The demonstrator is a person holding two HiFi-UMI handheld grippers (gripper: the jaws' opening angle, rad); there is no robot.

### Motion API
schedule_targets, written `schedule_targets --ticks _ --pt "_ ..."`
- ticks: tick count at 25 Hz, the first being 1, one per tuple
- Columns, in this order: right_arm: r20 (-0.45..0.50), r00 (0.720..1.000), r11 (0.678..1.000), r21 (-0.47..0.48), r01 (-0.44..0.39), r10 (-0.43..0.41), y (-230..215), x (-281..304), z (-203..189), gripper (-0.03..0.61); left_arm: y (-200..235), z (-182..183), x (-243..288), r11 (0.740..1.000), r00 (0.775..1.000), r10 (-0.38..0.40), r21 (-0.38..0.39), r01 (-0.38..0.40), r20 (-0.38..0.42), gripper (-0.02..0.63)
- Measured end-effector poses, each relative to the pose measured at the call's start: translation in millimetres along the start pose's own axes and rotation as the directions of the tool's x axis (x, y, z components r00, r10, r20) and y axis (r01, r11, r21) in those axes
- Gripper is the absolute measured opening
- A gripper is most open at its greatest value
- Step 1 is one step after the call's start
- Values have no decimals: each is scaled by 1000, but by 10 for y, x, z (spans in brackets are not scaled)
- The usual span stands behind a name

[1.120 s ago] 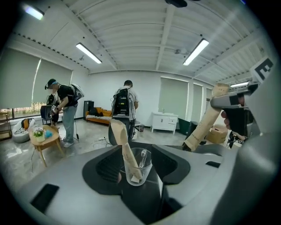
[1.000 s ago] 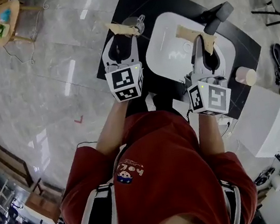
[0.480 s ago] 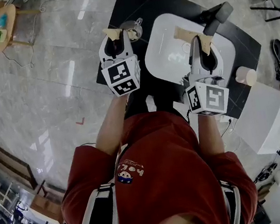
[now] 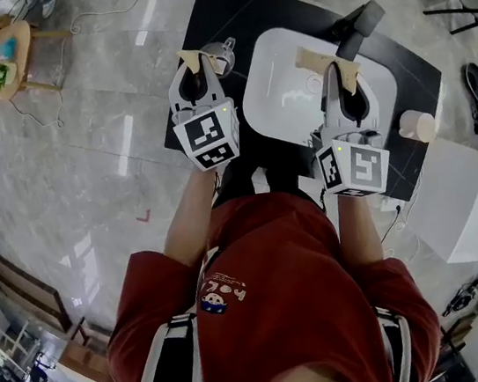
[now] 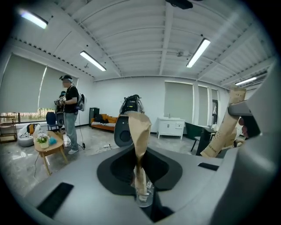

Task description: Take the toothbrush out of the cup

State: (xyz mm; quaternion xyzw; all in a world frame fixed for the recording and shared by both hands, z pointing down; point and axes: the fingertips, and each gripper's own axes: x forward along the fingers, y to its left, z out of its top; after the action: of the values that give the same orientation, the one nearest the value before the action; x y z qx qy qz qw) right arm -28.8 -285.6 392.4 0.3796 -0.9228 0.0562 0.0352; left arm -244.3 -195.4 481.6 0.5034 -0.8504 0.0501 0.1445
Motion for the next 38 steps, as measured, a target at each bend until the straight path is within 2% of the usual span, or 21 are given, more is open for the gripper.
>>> schedule_targets --ticks 7,12,17,21,23,26,29,38 --pt "59 998 1000 12 25 -26 -128 -177 216 63 -152 486 -198 999 994 -17 51 11 108 38" --pt "124 990 998 0 62 -61 -304 -382 459 63 -433 883 -437 993 976 -79 105 58 204 38" --pt "175 978 993 2 119 -118 -567 -646 655 63 -851 1175 -679 974 946 -186 175 143 264 38" --pt "209 957 978 -9 209 -202 -848 -842 769 63 -1256 1365 -719 936 898 -327 230 266 294 38" --pt "217 948 969 -33 244 -231 -972 -940 798 63 -1433 1399 -764 916 877 -379 255 310 295 38" --pt "222 936 952 -79 295 -272 -1145 -1086 811 63 -1679 1394 -814 887 859 -433 297 353 271 38" --pt "218 924 937 -87 339 -314 -1279 -1237 790 63 -1885 1417 -845 862 832 -481 322 391 277 38" --pt "213 919 931 -86 356 -332 -1404 -1354 762 63 -2080 1433 -902 847 813 -509 329 417 282 38"
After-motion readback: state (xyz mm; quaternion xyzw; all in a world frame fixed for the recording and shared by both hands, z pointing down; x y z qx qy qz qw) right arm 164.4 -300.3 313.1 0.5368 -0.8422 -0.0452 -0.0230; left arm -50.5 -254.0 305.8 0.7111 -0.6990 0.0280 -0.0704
